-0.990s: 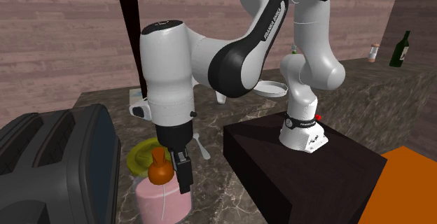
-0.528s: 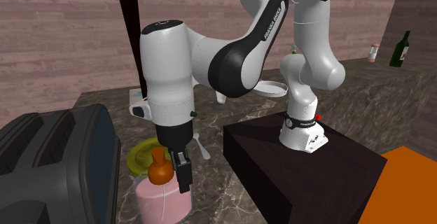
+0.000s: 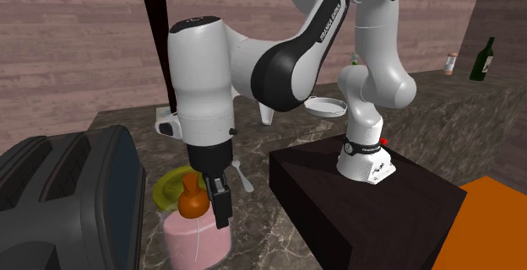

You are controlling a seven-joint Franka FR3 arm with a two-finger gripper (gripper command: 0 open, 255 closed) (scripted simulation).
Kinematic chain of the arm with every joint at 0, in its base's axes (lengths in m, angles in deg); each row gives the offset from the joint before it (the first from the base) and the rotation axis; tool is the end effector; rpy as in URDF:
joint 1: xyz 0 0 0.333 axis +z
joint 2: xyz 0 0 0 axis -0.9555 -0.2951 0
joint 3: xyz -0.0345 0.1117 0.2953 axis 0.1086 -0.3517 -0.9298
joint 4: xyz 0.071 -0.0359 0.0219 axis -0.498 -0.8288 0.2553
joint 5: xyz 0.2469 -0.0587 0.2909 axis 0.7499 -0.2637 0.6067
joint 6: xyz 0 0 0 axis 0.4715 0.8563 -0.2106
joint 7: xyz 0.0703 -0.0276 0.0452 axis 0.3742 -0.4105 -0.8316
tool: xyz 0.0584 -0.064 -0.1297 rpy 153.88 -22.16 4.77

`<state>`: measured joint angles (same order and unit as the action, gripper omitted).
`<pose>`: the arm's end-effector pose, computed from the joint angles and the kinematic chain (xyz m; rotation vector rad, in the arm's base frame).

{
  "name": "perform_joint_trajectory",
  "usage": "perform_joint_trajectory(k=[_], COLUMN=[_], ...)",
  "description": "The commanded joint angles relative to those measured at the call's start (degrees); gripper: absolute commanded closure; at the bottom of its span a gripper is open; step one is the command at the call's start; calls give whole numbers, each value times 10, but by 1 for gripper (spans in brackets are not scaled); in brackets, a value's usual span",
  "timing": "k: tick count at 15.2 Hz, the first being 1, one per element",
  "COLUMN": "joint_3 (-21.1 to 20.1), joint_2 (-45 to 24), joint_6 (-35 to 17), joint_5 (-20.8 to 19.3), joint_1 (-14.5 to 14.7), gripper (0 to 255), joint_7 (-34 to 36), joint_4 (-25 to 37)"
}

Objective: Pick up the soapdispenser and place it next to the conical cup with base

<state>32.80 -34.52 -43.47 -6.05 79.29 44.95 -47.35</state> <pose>0.5623 0.1728 0.3067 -3.1373 0.0301 0.0089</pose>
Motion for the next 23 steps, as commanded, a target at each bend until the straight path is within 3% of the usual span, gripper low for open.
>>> perform_joint_trajectory(k=[1, 23], joint_3=[0, -3], joint_2=[7, 64], joint_6=[13, 170], joint_5=[2, 16], joint_1=[-1, -3], gripper=[255, 255], joint_7=[-2, -11], joint_4=[7, 108])
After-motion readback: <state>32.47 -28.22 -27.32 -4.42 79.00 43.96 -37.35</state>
